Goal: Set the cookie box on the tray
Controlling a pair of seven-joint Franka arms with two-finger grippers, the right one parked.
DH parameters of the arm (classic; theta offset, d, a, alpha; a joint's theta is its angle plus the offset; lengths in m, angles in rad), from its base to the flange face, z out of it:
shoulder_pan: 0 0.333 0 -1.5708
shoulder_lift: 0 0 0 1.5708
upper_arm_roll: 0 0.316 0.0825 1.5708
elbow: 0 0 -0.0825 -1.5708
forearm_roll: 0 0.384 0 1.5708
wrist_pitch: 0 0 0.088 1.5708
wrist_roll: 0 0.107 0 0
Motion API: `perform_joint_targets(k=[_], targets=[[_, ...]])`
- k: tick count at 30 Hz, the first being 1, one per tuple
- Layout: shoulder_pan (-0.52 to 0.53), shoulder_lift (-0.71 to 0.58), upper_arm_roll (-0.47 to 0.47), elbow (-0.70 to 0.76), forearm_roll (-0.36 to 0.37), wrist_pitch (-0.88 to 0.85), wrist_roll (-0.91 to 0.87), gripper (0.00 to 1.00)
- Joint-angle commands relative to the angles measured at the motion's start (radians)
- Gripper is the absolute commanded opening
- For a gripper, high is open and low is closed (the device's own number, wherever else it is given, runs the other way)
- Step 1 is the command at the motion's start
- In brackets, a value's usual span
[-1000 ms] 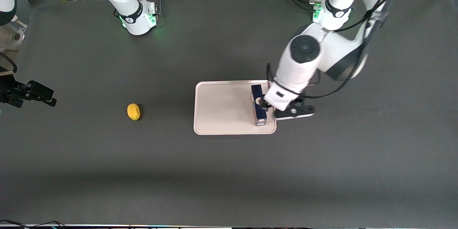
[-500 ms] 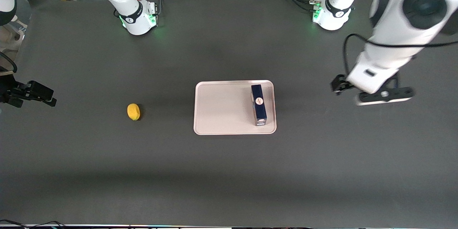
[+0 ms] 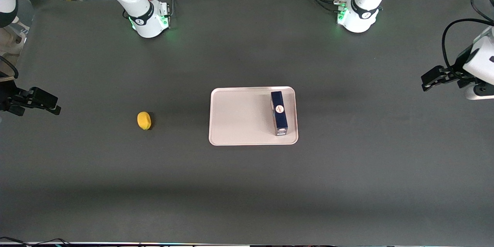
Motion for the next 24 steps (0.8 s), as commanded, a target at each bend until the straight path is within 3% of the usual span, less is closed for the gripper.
perform_joint_targets(k=[1,24], targets=[[-0.001,-0.070,-0.003,-0.105,-0.017,0.071,0.017,1.00],[-0.008,-0.130,-0.009,-0.087,-0.028,-0.024,0.003,1.00]])
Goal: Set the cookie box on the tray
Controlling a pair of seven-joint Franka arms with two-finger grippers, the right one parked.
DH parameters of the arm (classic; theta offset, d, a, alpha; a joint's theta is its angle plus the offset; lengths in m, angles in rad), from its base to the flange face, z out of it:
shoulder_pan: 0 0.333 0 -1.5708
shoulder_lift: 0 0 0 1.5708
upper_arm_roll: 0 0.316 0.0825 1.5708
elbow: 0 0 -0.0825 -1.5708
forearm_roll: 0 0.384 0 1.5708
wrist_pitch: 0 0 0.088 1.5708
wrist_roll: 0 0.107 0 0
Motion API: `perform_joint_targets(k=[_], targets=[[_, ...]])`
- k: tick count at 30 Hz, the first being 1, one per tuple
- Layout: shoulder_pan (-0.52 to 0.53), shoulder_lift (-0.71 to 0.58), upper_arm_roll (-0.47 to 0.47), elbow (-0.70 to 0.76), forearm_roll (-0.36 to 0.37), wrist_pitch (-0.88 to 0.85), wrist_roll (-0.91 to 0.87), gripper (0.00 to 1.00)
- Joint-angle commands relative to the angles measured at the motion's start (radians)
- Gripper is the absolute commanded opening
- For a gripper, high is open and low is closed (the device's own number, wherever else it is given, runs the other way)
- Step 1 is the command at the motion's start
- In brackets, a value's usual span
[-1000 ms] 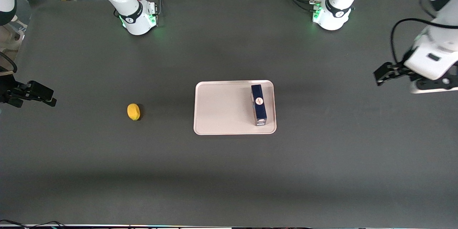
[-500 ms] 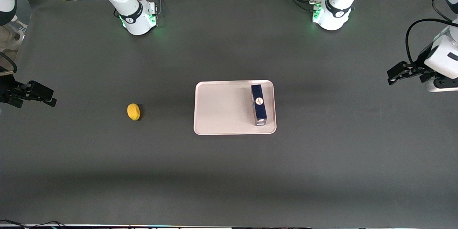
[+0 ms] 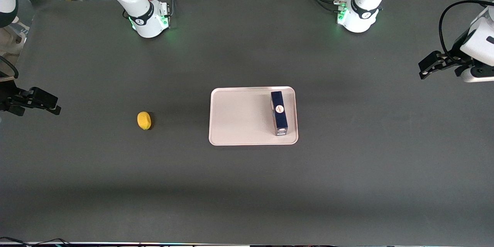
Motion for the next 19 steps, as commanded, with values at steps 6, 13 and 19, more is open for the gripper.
perform_joint_targets(k=[6,13,19], targets=[[-0.006,-0.019,0.002,0.028,-0.011,-0.063,0.003,1.00],[-0.006,-0.020,0.001,0.031,-0.011,-0.071,0.003,1.00],[-0.006,-0.020,0.002,0.031,-0.013,-0.072,0.003,1.00]])
